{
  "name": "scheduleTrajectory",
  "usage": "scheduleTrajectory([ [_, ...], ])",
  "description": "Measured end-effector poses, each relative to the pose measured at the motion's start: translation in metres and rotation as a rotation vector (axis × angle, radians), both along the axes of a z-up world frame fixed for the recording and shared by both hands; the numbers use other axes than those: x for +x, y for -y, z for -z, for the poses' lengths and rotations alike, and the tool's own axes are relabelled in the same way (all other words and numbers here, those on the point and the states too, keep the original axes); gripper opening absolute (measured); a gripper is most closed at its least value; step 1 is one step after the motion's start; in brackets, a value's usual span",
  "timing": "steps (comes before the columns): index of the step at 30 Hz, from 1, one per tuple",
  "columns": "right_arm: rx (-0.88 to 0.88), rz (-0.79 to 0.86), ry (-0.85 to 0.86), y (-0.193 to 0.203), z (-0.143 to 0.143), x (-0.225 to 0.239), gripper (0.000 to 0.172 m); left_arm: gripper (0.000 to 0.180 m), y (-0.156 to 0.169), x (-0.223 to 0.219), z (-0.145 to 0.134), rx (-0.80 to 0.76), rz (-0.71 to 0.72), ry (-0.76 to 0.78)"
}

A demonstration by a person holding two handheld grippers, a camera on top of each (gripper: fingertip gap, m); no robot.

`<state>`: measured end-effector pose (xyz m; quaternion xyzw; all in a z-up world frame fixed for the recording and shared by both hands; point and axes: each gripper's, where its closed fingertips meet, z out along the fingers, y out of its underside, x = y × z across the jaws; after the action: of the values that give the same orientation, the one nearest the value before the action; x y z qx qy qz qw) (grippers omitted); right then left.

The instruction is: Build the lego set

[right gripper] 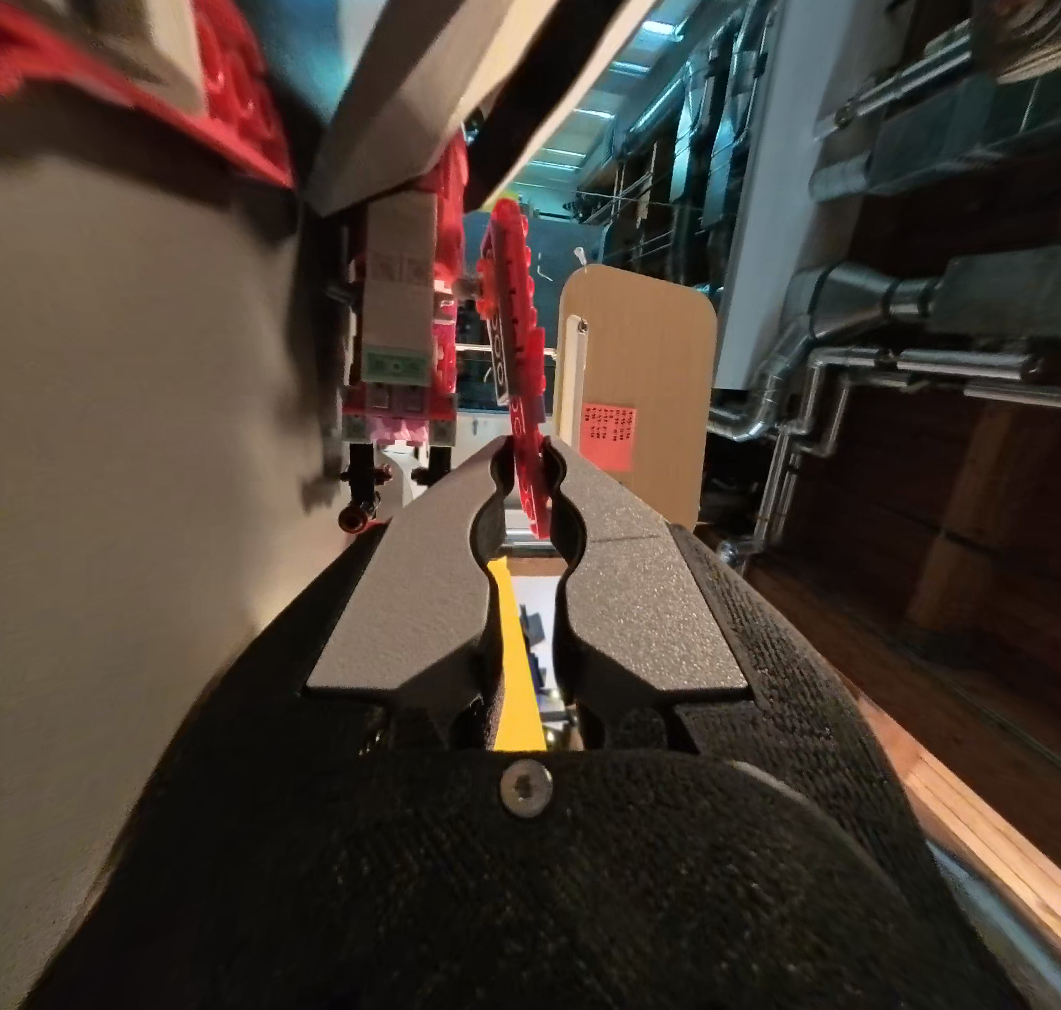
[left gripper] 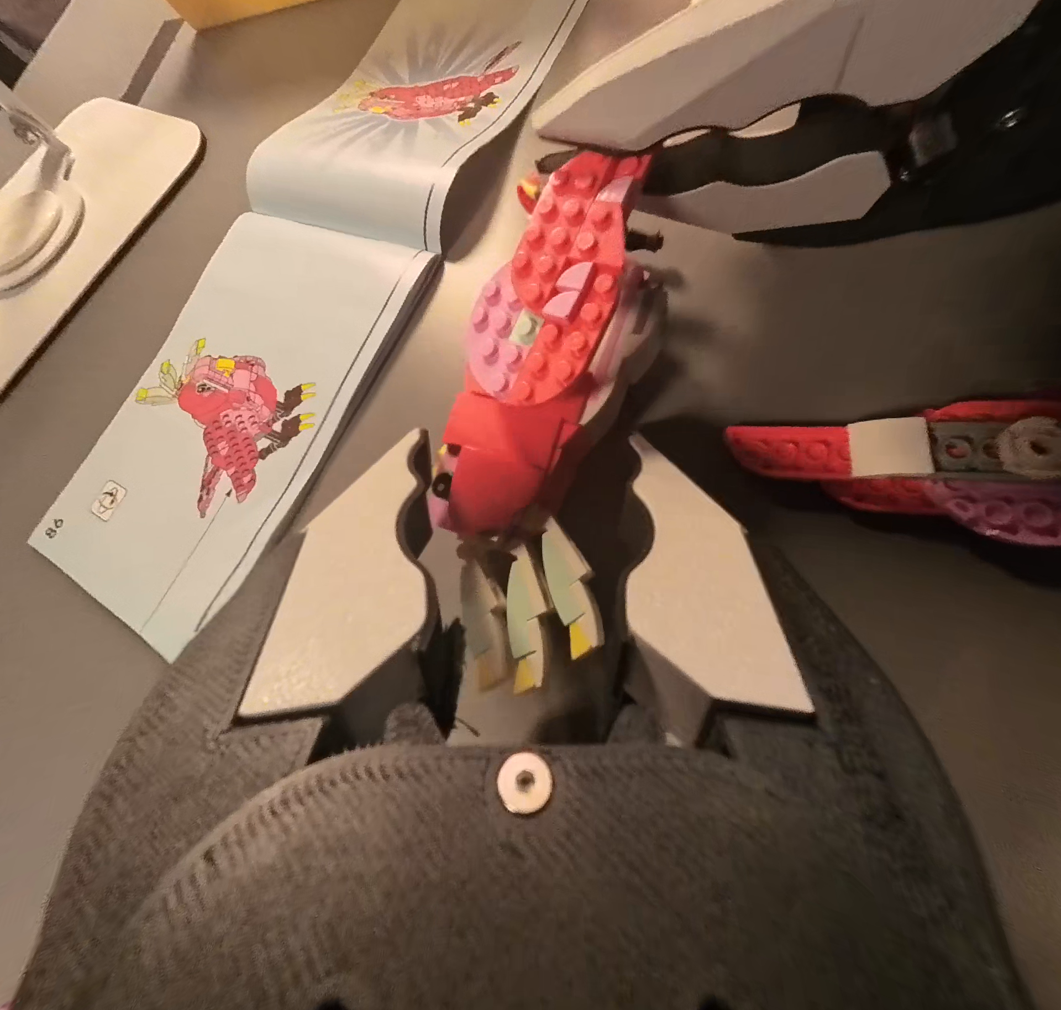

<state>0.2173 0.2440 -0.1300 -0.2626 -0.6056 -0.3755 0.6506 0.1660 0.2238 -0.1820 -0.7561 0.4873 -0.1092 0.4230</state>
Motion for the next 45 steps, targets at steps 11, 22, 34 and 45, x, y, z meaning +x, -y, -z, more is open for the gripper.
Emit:
scheduleTrajectory([
  [11, -0.04, 0.027, -0.024, -0.0044, 0.0021, 0.0043, 0.006, 0.055, -0.0028, -0.0037, 0.0021, -0.013, -0.027, 0.005],
  [22, -0.057, 0.018, -0.029, -0.0036, 0.0028, 0.0038, 0.006, 0.054, -0.0014, -0.0035, 0.002, 0.004, -0.024, -0.002],
  [34, -0.059, 0.014, -0.03, -0.003, 0.002, 0.0033, 0.006, 0.054, -0.0008, -0.0035, 0.0023, -0.004, -0.025, 0.003],
  [45, -0.059, 0.015, -0.03, -0.0033, 0.0014, 0.0033, 0.006, 0.054, -0.0007, -0.0037, 0.0021, -0.005, -0.025, 0.003],
])
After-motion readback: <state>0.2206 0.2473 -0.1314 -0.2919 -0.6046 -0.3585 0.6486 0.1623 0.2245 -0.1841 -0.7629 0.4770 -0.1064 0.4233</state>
